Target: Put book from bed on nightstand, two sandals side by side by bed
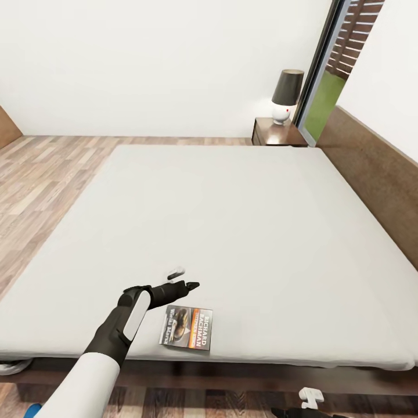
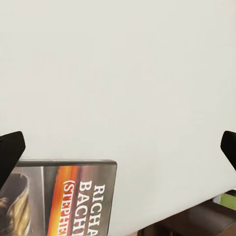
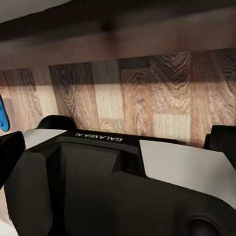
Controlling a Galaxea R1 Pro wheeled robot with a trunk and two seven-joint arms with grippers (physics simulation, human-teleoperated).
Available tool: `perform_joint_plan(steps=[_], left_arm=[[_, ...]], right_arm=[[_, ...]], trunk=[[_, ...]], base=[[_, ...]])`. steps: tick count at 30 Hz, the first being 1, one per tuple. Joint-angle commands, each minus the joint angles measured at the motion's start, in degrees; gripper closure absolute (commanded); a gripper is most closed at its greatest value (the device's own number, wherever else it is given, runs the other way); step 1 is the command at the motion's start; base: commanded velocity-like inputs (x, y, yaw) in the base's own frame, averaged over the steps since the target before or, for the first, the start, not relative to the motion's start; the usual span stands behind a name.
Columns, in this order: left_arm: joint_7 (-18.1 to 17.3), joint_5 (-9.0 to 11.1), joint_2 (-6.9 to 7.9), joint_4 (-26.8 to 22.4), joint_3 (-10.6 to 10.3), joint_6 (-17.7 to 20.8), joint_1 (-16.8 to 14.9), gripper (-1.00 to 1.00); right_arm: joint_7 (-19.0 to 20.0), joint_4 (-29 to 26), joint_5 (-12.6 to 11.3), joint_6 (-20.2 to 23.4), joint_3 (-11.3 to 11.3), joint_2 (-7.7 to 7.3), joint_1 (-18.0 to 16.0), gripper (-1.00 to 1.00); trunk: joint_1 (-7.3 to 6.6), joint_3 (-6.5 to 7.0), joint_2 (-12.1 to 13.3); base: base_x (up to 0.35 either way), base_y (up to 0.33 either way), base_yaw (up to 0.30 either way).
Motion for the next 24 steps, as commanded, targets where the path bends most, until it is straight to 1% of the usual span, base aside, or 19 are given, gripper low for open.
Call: perform_joint_plan(steps=[1,24], left_arm=[[-0.12,-0.02,-0.02,-0.04,0.05,0.27,-0.02,-1.0],[-0.12,-0.02,0.02,-0.04,0.13,0.27,-0.02,-1.0]], right_arm=[[0.15,-0.06,-0.59,0.38,0.34,-0.04,-0.01,-1.0],[0.15,-0.06,-0.59,0.38,0.34,-0.03,-0.01,-1.0]], trunk=[[0.23,-0.22,-0.44],[5.28,-4.35,-9.66]], base=[[0.0,0.0,0.0],[0.0,0.0,0.0]])
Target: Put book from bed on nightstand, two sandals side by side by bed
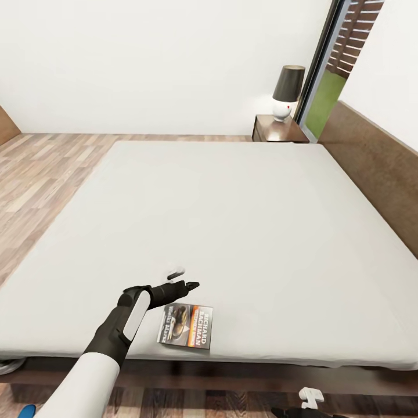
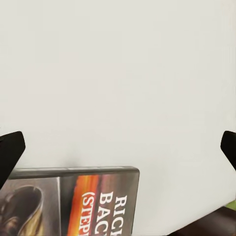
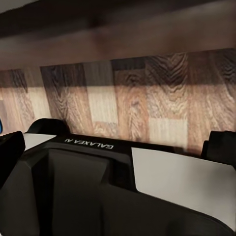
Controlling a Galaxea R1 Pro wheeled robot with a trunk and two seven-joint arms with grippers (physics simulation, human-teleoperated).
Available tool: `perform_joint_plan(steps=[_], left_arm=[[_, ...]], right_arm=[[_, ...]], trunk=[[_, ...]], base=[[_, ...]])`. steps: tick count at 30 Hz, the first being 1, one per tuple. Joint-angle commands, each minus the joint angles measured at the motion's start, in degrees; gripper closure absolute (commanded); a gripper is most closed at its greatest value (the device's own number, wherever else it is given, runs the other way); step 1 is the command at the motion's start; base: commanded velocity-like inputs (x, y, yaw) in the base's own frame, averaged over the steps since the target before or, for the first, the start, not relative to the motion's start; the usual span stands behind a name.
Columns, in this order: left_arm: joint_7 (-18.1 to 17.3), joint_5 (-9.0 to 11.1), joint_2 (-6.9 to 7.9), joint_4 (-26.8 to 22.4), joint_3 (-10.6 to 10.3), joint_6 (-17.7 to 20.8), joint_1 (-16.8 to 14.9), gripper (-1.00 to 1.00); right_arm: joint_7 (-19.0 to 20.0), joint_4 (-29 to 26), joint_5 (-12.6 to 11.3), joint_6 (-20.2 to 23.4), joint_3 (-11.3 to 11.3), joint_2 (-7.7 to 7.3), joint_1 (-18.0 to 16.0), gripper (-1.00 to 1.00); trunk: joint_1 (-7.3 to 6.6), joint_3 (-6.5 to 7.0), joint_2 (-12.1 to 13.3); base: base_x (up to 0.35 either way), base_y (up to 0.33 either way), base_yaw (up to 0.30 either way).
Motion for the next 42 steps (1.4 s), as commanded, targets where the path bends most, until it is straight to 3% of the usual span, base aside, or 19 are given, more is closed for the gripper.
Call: perform_joint_plan(steps=[1,16,26,32,39,42], left_arm=[[-0.12,-0.02,-0.02,-0.04,0.06,0.26,-0.02,-1.0],[-0.12,-0.02,-0.01,-0.04,0.06,0.26,-0.02,-1.0],[-0.12,-0.02,-0.01,-0.04,0.06,0.26,-0.02,-1.0],[-0.12,-0.02,-0.01,-0.04,0.06,0.26,-0.02,-1.0],[-0.12,-0.02,-0.01,-0.04,0.06,0.26,-0.02,-1.0],[-0.12,-0.02,-0.01,-0.04,0.06,0.26,-0.02,-1.0]], right_arm=[[0.15,-0.06,-0.6,0.38,0.34,-0.03,-0.01,-1.0],[0.15,-0.06,-0.6,0.38,0.34,-0.04,0.0,-1.0],[0.15,-0.06,-0.6,0.38,0.34,-0.06,0.0,-1.0],[0.12,-0.06,-0.6,0.38,0.34,-0.03,0.0,-1.0],[0.11,-0.06,-0.6,0.38,0.34,-0.06,0.0,-1.0],[0.1,-0.06,-0.6,0.38,0.34,-0.07,-0.02,-1.0]], trunk=[[0.22,-0.22,-0.43],[3.52,-2.91,-6.45],[3.52,-2.91,-6.45],[4.84,-3.99,-8.86],[4.84,-3.99,-8.86],[5.49,-4.53,-10.06]], base=[[0.0,0.0,0.0],[0.0,0.0,0.0],[0.0,0.0,0.0],[0.0,0.0,0.0],[0.0,0.0,0.0],[0.0,0.0,0.0]])
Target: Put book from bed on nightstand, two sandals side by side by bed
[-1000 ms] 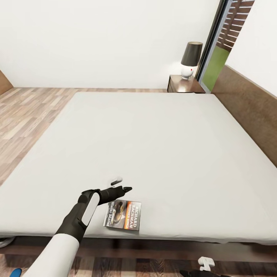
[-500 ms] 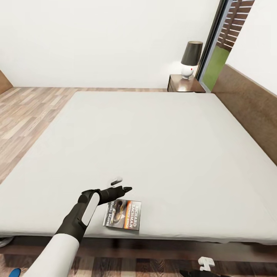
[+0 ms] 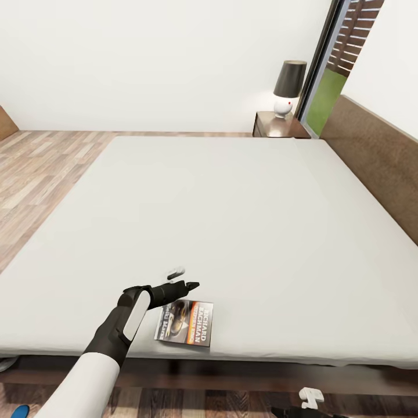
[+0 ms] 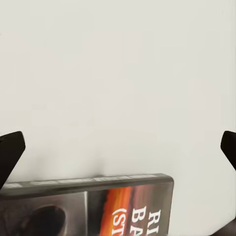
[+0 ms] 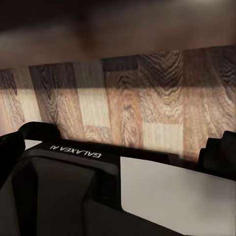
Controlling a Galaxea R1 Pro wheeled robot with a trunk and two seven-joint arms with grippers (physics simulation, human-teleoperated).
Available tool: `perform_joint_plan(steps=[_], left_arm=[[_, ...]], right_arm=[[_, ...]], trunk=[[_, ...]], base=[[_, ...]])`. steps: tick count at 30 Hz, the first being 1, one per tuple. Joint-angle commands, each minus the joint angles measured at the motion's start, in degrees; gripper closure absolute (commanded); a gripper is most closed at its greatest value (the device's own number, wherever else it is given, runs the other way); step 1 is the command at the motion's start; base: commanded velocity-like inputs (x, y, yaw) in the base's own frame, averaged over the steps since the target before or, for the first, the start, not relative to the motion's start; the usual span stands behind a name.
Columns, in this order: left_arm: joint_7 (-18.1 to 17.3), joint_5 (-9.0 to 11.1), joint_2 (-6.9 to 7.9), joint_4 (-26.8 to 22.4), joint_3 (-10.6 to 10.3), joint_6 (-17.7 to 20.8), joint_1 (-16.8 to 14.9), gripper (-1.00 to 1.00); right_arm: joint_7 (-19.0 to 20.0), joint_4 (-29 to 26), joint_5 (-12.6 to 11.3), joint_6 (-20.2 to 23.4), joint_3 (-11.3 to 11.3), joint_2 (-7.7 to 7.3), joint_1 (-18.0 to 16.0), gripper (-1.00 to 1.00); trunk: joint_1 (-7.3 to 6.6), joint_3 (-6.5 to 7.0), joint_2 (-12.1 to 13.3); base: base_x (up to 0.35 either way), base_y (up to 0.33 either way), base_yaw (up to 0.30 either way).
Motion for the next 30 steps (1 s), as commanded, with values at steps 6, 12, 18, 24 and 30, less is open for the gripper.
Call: perform_joint_plan(steps=[6,12,18,24,30], left_arm=[[-0.12,-0.01,-0.02,-0.04,0.06,0.26,-0.02,-1.0],[-0.18,-0.01,-0.02,-0.04,0.06,0.26,-0.02,-1.0],[-0.17,0.04,-0.02,-0.04,0.06,0.26,-0.02,-1.0],[-0.19,0.07,-0.02,-0.04,0.06,0.26,-0.02,-1.0],[-0.19,0.07,-0.02,-0.04,0.06,0.26,-0.02,-1.0]], right_arm=[[0.16,-0.06,-0.6,0.38,0.34,-0.03,0.01,-1.0],[0.11,-0.06,-0.6,0.38,0.34,-0.03,-0.02,-1.0],[0.11,-0.06,-0.6,0.38,0.34,-0.03,-0.02,-1.0],[0.11,-0.06,-0.6,0.38,0.34,0.01,0.01,-1.0],[0.11,-0.06,-0.6,0.38,0.34,-0.04,0.01,-1.0]], trunk=[[1.1,-0.94,-2.04],[1.1,-0.94,-2.04],[1.98,-1.66,-3.64],[1.98,-1.66,-3.64],[1.98,-1.66,-3.64]], base=[[0.0,0.0,0.0],[0.0,0.0,0.0],[0.0,0.0,0.0],[0.0,0.0,0.0],[0.0,0.0,0.0]])
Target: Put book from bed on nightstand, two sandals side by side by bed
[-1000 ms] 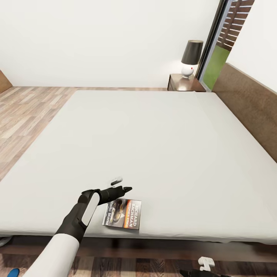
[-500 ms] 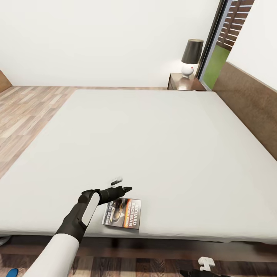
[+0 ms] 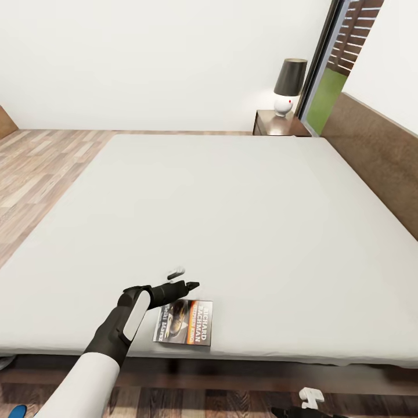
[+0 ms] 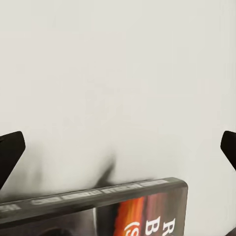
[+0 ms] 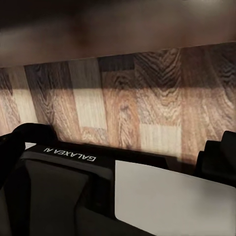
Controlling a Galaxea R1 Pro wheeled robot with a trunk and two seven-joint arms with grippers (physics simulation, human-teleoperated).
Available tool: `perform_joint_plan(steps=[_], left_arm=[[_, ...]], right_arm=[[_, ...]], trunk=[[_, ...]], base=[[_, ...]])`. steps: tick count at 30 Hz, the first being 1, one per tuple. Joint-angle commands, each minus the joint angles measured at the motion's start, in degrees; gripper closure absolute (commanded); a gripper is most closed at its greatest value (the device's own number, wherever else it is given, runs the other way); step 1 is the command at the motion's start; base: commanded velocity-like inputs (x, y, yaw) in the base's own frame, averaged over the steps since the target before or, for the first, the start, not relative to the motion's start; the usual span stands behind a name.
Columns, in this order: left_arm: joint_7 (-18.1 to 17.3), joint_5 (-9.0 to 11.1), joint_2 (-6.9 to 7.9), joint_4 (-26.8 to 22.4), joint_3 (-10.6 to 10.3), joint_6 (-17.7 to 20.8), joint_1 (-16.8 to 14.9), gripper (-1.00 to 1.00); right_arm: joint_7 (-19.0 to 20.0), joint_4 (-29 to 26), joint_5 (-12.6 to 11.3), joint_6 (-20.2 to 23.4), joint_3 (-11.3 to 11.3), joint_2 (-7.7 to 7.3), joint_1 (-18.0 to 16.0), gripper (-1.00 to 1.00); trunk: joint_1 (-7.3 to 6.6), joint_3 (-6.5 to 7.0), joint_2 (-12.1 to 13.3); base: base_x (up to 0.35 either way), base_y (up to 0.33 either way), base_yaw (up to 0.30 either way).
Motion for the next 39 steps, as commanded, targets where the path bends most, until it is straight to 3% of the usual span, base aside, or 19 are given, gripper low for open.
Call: perform_joint_plan(steps=[1,39], left_arm=[[-0.13,-0.03,-0.01,-0.04,0.06,0.26,-0.02,-1.0],[-0.24,0.06,0.07,-0.04,0.15,0.26,-0.02,-1.0]], right_arm=[[0.15,-0.06,-0.59,0.38,0.34,-0.01,-0.02,-1.0],[0.15,-0.06,-0.59,0.38,0.34,-0.01,-0.01,-1.0]], trunk=[[0.0,-0.04,-0.02],[0.0,-0.04,-0.02]], base=[[0.0,0.0,0.0],[-0.046,0.0,0.0]])
